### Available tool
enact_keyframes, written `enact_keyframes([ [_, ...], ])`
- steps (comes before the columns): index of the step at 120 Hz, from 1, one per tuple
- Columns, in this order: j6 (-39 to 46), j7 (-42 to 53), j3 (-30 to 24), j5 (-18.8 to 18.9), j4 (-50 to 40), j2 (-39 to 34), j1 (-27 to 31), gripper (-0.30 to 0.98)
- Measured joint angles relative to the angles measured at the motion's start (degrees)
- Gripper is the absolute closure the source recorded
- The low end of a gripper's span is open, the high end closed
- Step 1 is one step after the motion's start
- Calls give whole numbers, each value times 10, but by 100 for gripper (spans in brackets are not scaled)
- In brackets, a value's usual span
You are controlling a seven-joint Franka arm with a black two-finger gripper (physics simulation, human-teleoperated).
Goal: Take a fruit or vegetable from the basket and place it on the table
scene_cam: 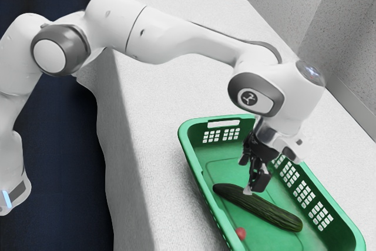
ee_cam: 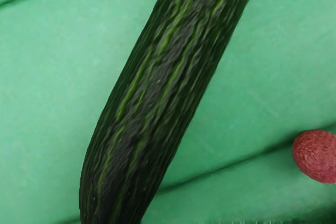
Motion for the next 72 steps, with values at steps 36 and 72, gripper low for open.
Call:
enact_keyframes([
  [36,51,110,0,-22,-28,20,6,0],
  [72,106,187,0,-25,-20,47,29,0],
])
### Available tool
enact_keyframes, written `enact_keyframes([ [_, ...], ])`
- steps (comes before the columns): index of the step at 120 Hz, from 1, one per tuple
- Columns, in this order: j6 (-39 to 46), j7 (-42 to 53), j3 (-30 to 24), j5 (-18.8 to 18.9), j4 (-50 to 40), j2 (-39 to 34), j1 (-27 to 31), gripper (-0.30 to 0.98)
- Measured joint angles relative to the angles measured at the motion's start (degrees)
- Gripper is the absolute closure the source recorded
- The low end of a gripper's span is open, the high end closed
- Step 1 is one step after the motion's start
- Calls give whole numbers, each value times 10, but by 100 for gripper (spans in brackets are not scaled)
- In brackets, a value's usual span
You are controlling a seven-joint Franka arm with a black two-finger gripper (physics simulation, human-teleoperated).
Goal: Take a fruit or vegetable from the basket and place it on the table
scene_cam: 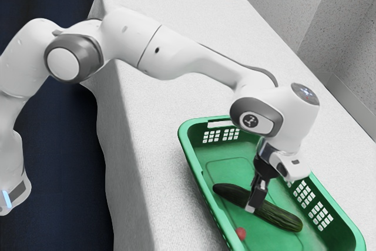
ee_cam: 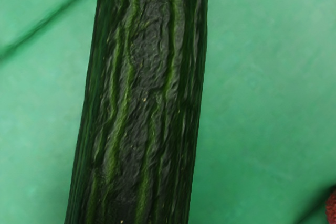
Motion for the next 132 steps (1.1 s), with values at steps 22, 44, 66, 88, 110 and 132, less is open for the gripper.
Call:
enact_keyframes([
  [22,21,36,-1,0,8,18,9,0],
  [44,40,66,-1,0,29,43,16,2],
  [66,52,90,-2,0,51,71,24,2],
  [88,72,107,-2,-1,55,84,25,2],
  [110,92,110,-1,-2,55,80,25,38],
  [132,106,106,4,1,54,61,17,47],
])
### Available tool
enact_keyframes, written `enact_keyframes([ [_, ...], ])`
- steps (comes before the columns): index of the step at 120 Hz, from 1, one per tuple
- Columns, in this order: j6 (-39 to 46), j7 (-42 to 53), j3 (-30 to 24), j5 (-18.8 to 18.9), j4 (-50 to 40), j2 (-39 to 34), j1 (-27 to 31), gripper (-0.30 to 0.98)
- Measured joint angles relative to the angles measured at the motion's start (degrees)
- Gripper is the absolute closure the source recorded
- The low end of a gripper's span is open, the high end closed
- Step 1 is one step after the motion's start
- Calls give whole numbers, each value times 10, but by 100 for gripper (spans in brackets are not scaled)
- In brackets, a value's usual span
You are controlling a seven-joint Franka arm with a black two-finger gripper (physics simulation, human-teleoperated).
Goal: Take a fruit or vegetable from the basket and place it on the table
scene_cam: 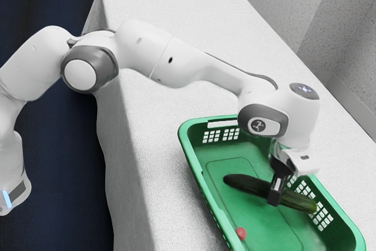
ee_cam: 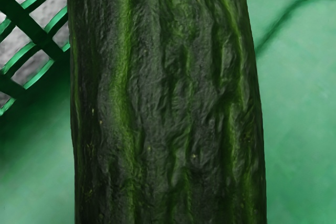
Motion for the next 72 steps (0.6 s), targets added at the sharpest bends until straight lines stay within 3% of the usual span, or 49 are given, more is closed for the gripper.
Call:
enact_keyframes([
  [16,5,-5,30,2,-5,-55,-24,49],
  [42,8,-10,92,19,-6,-176,-17,49],
  [72,9,-10,101,27,-7,-183,176,50],
])
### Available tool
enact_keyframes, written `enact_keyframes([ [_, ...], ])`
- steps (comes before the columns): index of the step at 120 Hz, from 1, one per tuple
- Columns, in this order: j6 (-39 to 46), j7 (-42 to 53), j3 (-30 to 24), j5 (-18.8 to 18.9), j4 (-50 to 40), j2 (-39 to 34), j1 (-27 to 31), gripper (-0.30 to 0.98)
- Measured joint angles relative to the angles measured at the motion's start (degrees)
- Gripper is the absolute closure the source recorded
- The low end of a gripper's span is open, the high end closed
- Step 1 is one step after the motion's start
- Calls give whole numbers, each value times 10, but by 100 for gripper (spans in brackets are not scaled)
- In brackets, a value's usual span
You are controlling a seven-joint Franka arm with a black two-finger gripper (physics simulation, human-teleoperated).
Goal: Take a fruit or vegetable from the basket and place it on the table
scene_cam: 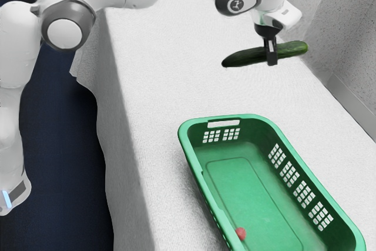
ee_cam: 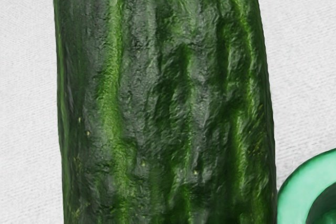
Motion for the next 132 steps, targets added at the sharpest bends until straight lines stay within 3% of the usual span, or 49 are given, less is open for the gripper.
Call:
enact_keyframes([
  [15,0,4,0,-8,0,23,69,51],
  [36,1,11,0,-17,-1,32,107,51],
  [47,-1,13,0,-30,-13,30,113,27],
  [57,-1,15,0,-40,-17,29,120,15],
  [82,14,16,1,-45,-34,25,115,3],
  [89,31,0,1,-63,-51,-4,106,2],
  [107,-10,-224,-2,-98,-97,-100,48,1],
  [132,-146,-592,-27,-142,-98,-129,23,0],
])
